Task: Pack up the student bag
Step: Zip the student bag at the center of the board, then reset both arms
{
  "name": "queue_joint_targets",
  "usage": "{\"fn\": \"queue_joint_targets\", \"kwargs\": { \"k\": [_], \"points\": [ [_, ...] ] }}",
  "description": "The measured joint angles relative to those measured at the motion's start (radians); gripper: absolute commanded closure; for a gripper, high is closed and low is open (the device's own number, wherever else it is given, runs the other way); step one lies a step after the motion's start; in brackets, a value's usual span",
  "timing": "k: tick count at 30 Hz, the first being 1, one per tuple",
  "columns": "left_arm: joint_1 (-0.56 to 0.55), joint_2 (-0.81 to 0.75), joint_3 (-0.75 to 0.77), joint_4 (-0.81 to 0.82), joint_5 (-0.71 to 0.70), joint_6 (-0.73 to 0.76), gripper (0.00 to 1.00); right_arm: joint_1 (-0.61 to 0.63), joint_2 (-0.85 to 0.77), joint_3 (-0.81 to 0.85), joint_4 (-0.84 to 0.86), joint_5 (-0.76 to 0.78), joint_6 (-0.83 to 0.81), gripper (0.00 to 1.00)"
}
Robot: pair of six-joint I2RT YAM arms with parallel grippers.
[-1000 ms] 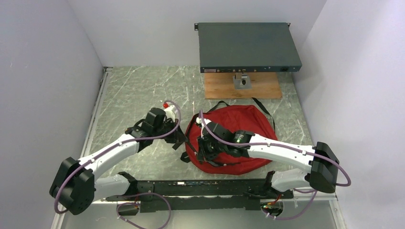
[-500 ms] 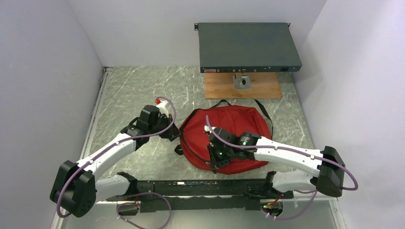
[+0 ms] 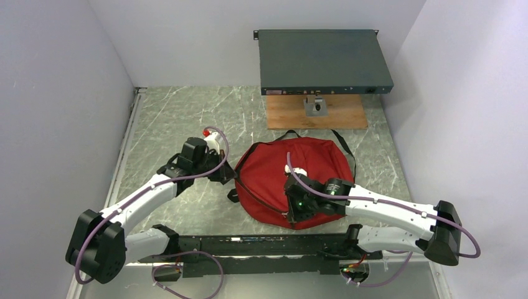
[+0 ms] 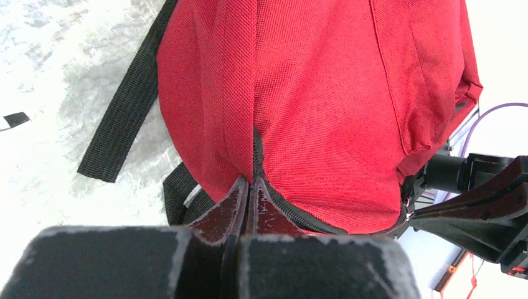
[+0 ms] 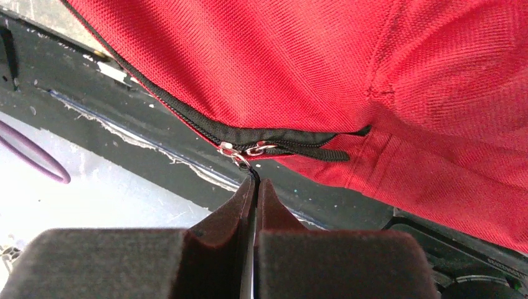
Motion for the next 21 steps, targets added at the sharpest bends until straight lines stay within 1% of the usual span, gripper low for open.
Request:
{"fn": "queue_joint_targets", "kwargs": {
  "k": [1, 4, 5, 6, 8, 10, 12, 15, 17, 18, 19, 20, 21],
  "points": [
    [0.002, 0.001, -0.002, 0.002, 0.005, -0.002, 1.0, 0.0, -0.001, 0.002, -0.005, 0.011, 0.001, 0.96],
    [0.006, 0.007, -0.003, 0.003, 0.019, -0.006, 0.85, 0.0, -0.005, 0.026, -0.021, 0.034, -0.003, 0.81],
    [0.008, 0.008, -0.003, 0.003, 0.02, -0.006, 0.81, 0.0, -0.009, 0.035, -0.027, 0.04, -0.004, 0.76],
    [0.01, 0.008, -0.003, 0.002, 0.022, -0.006, 0.74, 0.0, -0.014, 0.048, -0.037, 0.048, -0.011, 0.7],
    [0.016, 0.007, -0.003, -0.004, 0.021, -0.004, 0.57, 0.0, -0.022, 0.075, -0.053, 0.064, -0.023, 0.57],
    [0.019, -0.002, -0.003, -0.019, 0.019, 0.003, 0.43, 0.0, -0.027, 0.107, -0.069, 0.088, -0.036, 0.45],
    [0.022, -0.029, -0.001, -0.053, 0.014, 0.008, 0.33, 0.0, -0.031, 0.15, -0.086, 0.116, -0.053, 0.36],
    [0.022, -0.104, 0.043, -0.157, -0.012, 0.031, 0.26, 0.0, -0.049, 0.224, -0.107, 0.17, -0.084, 0.24],
    [0.022, -0.152, 0.096, -0.223, -0.037, 0.053, 0.22, 0.0, -0.071, 0.281, -0.122, 0.219, -0.114, 0.18],
    [0.022, -0.182, 0.139, -0.264, -0.055, 0.069, 0.16, 0.0, -0.082, 0.31, -0.129, 0.243, -0.129, 0.13],
    [0.022, -0.209, 0.18, -0.298, -0.072, 0.083, 0.06, 0.0, -0.095, 0.346, -0.135, 0.27, -0.15, 0.11],
    [0.022, -0.238, 0.222, -0.328, -0.091, 0.098, 0.01, 0.0, -0.107, 0.383, -0.139, 0.297, -0.172, 0.1],
    [0.022, -0.268, 0.264, -0.353, -0.106, 0.112, 0.0, 0.0, -0.118, 0.412, -0.138, 0.317, -0.19, 0.08]
  ]
}}
